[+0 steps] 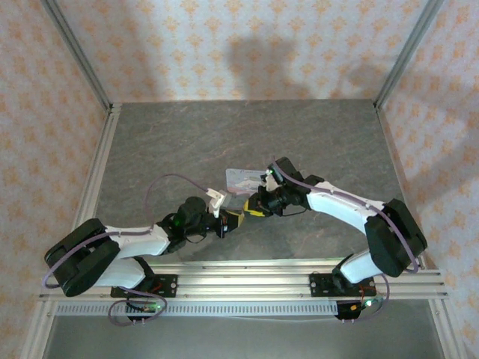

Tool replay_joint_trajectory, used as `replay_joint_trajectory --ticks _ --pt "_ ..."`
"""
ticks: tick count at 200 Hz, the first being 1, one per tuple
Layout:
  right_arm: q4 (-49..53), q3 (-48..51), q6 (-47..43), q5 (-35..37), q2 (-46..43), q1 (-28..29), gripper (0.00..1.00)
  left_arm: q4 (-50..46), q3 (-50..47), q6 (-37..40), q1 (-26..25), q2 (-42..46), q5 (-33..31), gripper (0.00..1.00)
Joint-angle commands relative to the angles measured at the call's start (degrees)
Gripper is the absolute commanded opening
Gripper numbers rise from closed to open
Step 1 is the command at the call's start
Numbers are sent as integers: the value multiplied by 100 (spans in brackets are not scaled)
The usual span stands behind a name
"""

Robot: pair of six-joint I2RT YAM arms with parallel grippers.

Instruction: Unlock a padlock with a key

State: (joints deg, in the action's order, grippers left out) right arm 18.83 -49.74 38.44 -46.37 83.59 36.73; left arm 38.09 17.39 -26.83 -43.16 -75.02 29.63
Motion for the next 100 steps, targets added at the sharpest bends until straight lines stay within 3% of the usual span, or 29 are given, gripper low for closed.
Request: replay_joint_trajectory --ticks 1,100 --pt "7 -168 6 -398 -53 -57 0 488 -94 -23 -53 17 79 0" --pt "642 -383 -527 -441 -76 -228 0 -834 63 610 -45 574 417 0"
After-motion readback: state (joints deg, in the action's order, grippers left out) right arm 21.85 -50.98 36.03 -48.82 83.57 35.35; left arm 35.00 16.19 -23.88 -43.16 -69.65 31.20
